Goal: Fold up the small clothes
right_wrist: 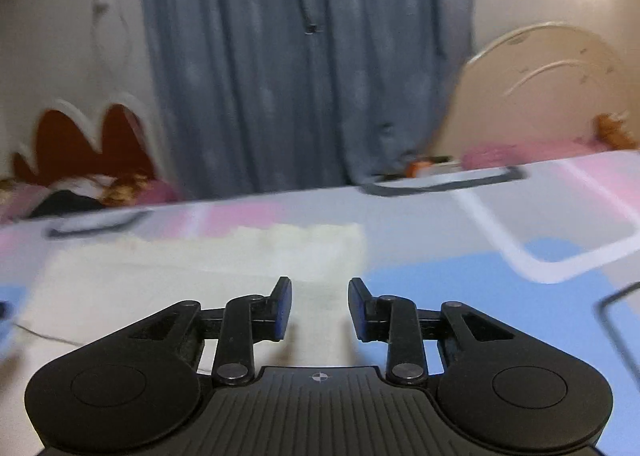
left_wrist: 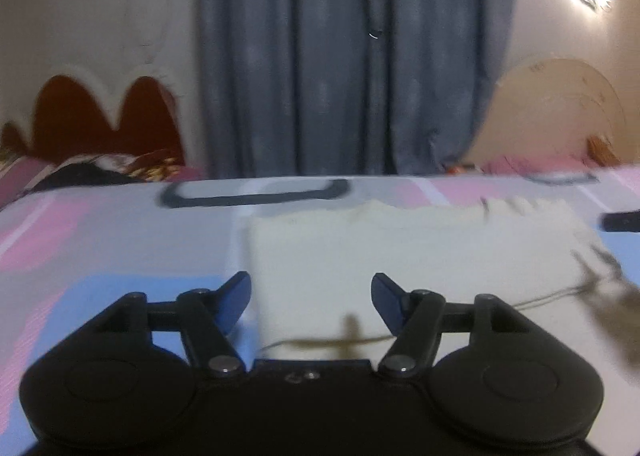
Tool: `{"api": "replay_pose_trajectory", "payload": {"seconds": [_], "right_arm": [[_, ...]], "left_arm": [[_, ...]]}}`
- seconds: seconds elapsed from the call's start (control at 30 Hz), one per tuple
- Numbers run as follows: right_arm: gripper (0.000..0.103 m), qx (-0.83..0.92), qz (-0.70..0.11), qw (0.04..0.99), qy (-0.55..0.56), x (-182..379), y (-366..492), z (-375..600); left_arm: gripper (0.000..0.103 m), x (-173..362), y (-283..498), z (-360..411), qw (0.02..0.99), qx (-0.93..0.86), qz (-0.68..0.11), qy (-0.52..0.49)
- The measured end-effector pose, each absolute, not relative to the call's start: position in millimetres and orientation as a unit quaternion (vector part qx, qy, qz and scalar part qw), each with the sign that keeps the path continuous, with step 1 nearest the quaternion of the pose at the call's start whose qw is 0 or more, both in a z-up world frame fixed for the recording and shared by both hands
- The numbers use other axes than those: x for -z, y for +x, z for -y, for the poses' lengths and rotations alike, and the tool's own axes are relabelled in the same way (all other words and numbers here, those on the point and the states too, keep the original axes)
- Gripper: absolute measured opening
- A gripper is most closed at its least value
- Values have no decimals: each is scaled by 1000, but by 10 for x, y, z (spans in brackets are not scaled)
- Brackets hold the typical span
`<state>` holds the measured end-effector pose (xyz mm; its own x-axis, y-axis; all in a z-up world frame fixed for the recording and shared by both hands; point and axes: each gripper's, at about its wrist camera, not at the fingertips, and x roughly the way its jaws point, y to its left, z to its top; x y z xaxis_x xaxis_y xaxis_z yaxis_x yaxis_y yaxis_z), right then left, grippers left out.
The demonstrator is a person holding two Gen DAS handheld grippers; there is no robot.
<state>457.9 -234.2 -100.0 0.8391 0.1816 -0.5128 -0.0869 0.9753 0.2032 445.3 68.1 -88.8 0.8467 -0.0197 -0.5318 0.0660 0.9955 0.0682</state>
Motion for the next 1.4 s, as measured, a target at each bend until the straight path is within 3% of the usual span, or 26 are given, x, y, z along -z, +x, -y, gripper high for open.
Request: {"api": "replay_pose_trajectory", "payload": {"seconds": [0.1, 0.13, 0.17, 0.4, 0.67, 0.8, 0.93, 1.07, 1.23, 1.4], "right_arm": [[29, -87, -297, 949, 58, 1180, 4670, 2104], [5, -70, -325, 942, 41, 1301, 4714, 2080], [0, -57, -339, 938, 42, 1402, 4724, 2130], [0, -72, -298, 949, 72, 1229, 4807, 2131], [0, -122, -305, 942, 64, 1312, 5368, 1577], [0, -68, -315, 944, 75, 1426, 5524, 1758], [0, -92, -276, 952, 95, 1244, 5399, 1687], [0, -145, -296, 942, 65, 1285, 5438, 1336], [0, -97, -304, 947, 24, 1380, 5250, 1788], [0, -45, -308, 949, 51, 1417, 5057, 2425]], "left_arm": [[68, 1212, 4697, -585, 940, 28, -337, 46], [68, 1260, 4660, -643, 944, 33, -326, 32], [68, 1240, 4653, -722, 942, 41, -334, 12], [65, 954, 4906, -715, 950, 47, -307, 15], [77, 1262, 5714, -882, 939, 23, -343, 1], [65, 1100, 5586, -950, 945, -2, -328, 3], [73, 933, 5405, -474, 956, 56, -287, -1], [76, 1116, 5419, 62, 944, 102, -309, 55], [78, 1232, 5142, -385, 945, 79, -313, 51], [77, 1159, 5156, -578, 947, 43, -315, 51]]}}
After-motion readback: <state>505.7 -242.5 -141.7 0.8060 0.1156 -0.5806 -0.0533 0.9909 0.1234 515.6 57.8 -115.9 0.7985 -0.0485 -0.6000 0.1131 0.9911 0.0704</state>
